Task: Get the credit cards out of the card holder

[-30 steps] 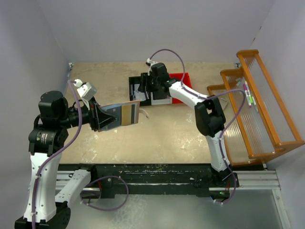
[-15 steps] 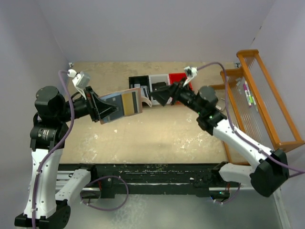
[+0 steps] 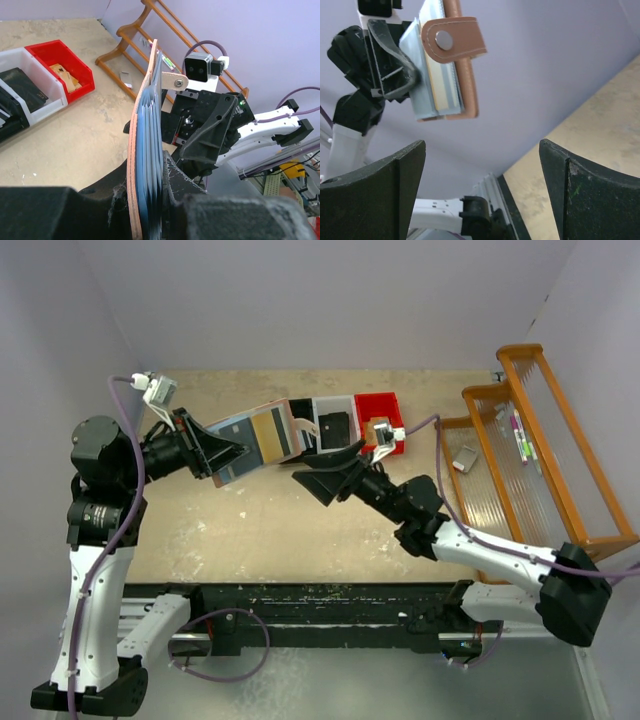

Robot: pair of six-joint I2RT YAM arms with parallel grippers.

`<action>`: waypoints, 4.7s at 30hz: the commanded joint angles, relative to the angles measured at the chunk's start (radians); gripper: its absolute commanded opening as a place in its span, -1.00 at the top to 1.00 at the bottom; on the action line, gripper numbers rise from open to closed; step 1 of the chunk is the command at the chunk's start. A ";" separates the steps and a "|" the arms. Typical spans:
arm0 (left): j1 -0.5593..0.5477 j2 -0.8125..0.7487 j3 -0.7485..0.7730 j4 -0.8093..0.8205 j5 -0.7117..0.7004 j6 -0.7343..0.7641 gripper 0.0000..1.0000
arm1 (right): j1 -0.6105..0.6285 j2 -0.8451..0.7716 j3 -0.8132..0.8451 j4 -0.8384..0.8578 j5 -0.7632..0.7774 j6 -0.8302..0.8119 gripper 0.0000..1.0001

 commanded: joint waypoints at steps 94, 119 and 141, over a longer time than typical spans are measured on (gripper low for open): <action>-0.002 0.001 -0.207 -0.081 0.377 0.278 -0.11 | -0.043 0.258 0.640 -0.828 -0.670 -0.246 1.00; -0.002 0.036 -0.200 -0.320 0.514 0.546 0.56 | -0.045 0.443 0.986 -1.344 -0.777 -0.611 1.00; 0.000 -0.006 -0.284 0.005 0.317 0.146 1.00 | -0.152 0.254 0.838 -1.144 -0.286 -0.287 -0.24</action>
